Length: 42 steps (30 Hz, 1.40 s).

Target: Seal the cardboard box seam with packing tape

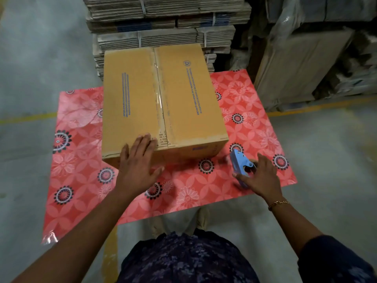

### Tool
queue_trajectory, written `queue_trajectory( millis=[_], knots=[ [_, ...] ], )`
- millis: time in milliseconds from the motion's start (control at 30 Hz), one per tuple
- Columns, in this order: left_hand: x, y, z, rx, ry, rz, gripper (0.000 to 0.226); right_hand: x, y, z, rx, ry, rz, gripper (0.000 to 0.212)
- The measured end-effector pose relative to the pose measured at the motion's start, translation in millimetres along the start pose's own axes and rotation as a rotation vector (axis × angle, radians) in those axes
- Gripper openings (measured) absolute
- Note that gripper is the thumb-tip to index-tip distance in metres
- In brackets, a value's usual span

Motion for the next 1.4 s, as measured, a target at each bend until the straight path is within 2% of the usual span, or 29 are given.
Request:
queue_trajectory(
  millis=[67, 133, 333, 500, 600, 667, 733, 767, 833, 900, 933, 1000, 1033, 1100, 1167, 1233, 1300, 1400],
  knots=[
    [-5.9, -5.9, 1.1, 0.035, 0.018, -0.015, 0.092, 4.4, -10.6, 7.5, -0.033, -0.029, -0.107, 0.130],
    [-7.3, -7.2, 4.4, 0.036, 0.052, -0.018, 0.094, 9.2, -18.6, 12.2, -0.049, -0.050, -0.160, 0.132],
    [-11.1, -4.2, 15.7, -0.007, 0.148, 0.004, 0.089, 17.9, -19.4, 21.1, 0.016, -0.033, -0.129, 0.108],
    [-14.8, -6.4, 21.5, -0.044, 0.204, 0.022, 0.085, 22.8, -4.1, 28.8, 0.155, -0.025, -0.119, 0.109],
    [-16.0, -2.1, 33.2, -0.174, 0.242, 0.086, 0.076, 28.5, 20.8, 21.3, 0.278, 0.039, -0.045, 0.098],
    [-17.9, 5.4, 49.5, -0.377, 0.242, 0.080, 0.057, 33.5, 43.1, 5.8, 0.436, 0.098, 0.026, 0.095],
    [-17.2, 12.8, 68.4, -0.717, 0.304, -0.026, 0.030, 34.2, 68.6, -24.3, 0.642, 0.194, 0.082, 0.097],
    [-15.0, 16.9, 79.4, -0.909, 0.350, -0.125, 0.024, 32.8, 80.8, -43.0, 0.715, 0.268, 0.096, 0.097],
    [-12.2, 25.5, 105.8, -1.195, 0.473, -0.425, 0.044, 26.0, 105.7, -87.8, 0.751, 0.443, 0.118, 0.094],
    [-17.4, 33.5, 131.4, -1.319, 0.571, -0.823, 0.073, 15.1, 126.1, -132.7, 0.695, 0.624, 0.172, 0.096],
    [-20.5, 37.9, 140.4, -1.384, 0.579, -0.967, 0.086, 8.2, 136.3, -155.1, 0.648, 0.730, 0.220, 0.095],
    [-23.5, 54.2, 152.0, -1.561, 0.551, -1.094, 0.098, -3.3, 149.2, -191.7, 0.587, 0.941, 0.321, 0.089],
    [-23.2, 65.6, 154.2, -1.651, 0.539, -1.099, 0.095, -8.9, 153.8, -207.8, 0.567, 1.041, 0.364, 0.087],
    [-20.1, 87.9, 150.0, -1.784, 0.521, -1.025, 0.069, -17.1, 156.5, -230.7, 0.501, 1.198, 0.428, 0.089],
    [-15.3, 105.3, 138.6, -1.878, 0.453, -0.936, 0.043, -20.6, 155.7, -244.5, 0.422, 1.270, 0.455, 0.095],
    [-11.4, 122.3, 129.6, -1.971, 0.433, -0.931, 0.032, -20.1, 155.7, -254.5, 0.354, 1.280, 0.465, 0.099],
    [1.9, 125.9, 114.4, -2.058, 0.486, -0.833, 0.042, -16.5, 156.2, -263.6, 0.318, 1.256, 0.412, 0.106],
    [28.9, 125.6, 92.1, -2.152, 0.444, -0.693, 0.065, -9.3, 151.8, -268.5, 0.301, 1.137, 0.217, 0.110]
  ],
)
Point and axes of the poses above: each hand's wrist, its own x-axis towards the middle knuckle, its own y-axis out of the back of the hand, z = x × y, the point moved 4 cm from there along x, towards the middle knuckle, and after that the axes turned 12 degrees about y, right-handed, at the moved point
